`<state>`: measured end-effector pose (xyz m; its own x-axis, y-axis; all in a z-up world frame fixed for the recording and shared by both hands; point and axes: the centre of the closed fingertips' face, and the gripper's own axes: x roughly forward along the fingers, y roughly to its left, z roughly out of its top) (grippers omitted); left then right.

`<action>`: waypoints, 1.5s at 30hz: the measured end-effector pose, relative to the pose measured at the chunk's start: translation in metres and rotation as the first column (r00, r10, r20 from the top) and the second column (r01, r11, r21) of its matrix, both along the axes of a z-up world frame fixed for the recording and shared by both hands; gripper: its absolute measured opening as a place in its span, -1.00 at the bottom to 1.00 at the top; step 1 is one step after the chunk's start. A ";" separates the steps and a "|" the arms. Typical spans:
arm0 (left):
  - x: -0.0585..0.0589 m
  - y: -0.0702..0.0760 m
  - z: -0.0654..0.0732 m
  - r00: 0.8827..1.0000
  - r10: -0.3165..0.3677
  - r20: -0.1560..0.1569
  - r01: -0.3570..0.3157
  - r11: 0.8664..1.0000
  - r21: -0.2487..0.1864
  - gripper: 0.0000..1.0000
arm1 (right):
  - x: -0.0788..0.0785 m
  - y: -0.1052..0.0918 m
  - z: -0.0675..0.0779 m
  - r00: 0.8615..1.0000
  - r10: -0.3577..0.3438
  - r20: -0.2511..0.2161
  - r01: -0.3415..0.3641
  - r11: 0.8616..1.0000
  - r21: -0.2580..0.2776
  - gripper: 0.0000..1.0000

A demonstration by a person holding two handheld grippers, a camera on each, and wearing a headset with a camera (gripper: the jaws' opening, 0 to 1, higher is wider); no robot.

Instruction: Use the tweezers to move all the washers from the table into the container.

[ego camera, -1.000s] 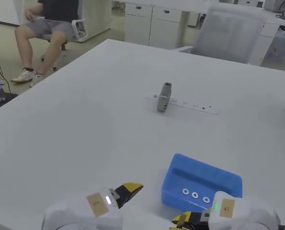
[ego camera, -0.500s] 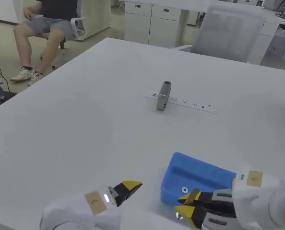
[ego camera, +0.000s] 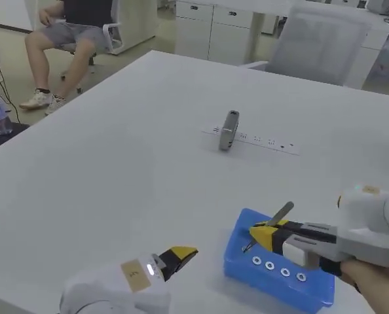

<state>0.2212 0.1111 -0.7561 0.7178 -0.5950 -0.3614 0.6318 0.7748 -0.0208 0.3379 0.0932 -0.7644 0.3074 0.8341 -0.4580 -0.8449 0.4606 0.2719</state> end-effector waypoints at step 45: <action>-0.004 -0.003 0.004 0.998 -0.001 -0.065 -0.005 0.996 -0.088 0.14 | -0.017 -0.017 0.024 0.987 0.075 0.143 -0.074 0.997 -0.011 -0.92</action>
<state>0.2174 0.1080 -0.7521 0.6955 -0.6255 -0.3537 0.6256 0.7692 -0.1303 0.3206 0.0761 -0.7407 0.3069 0.8549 -0.4184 -0.9070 0.3959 0.1437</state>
